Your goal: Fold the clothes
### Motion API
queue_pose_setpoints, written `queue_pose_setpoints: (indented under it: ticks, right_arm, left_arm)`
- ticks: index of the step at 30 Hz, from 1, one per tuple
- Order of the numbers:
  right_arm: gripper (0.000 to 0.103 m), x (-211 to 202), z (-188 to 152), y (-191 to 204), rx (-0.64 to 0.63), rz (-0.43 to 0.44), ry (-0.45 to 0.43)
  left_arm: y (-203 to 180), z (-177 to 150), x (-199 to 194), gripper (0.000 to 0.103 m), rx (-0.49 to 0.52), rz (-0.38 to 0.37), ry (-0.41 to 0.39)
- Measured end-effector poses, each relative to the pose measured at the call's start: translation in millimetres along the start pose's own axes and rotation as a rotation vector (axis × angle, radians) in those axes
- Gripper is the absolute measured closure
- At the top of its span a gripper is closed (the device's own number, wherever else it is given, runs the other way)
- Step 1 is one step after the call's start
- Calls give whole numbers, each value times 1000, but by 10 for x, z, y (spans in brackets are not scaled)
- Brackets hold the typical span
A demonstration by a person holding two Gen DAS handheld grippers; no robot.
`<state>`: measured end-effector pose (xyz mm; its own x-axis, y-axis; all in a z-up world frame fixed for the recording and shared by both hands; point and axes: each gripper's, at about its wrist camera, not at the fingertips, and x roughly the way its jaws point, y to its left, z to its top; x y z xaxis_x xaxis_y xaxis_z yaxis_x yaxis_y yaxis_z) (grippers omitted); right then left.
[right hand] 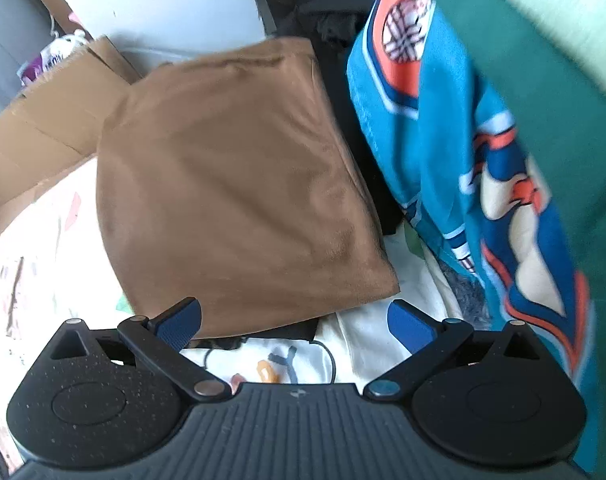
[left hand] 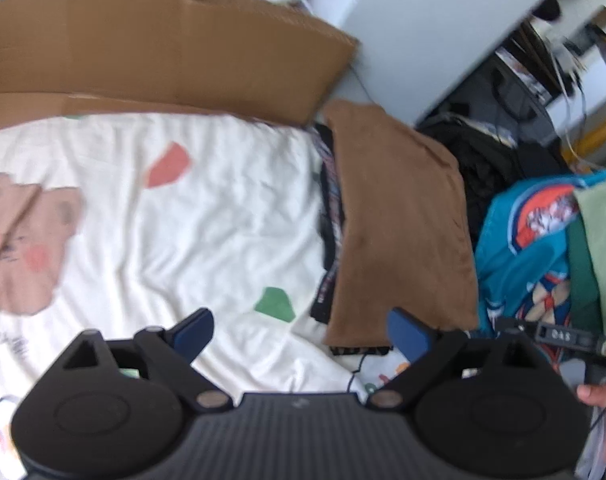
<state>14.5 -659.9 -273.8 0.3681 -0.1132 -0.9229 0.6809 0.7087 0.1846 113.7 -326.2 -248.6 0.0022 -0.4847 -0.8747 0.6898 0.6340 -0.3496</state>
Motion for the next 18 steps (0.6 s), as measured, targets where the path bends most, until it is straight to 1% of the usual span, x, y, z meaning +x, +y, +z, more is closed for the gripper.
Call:
queue_pose_setpoints:
  ticks: [2,6,9,13,18]
  right_arm:
    - [1,-154,33,18,18,5,3]
    - [1,-439,84,84,23,24,17]
    - [1,-667,109,131,31,44,20]
    - [1,-984,144,197,34,29,0]
    - [1,-1270,133,305,28,70,20]
  left_arm:
    - [-10,19,-209,6,-9,0,-3]
    - [-28,29,-634,5,0,57,-33]
    - [-6,31,-901,4,-5,70,-39]
    - [61,17,-1255,2,1,92,-52]
    - [262,-54,-1765,1,-62,132,-95]
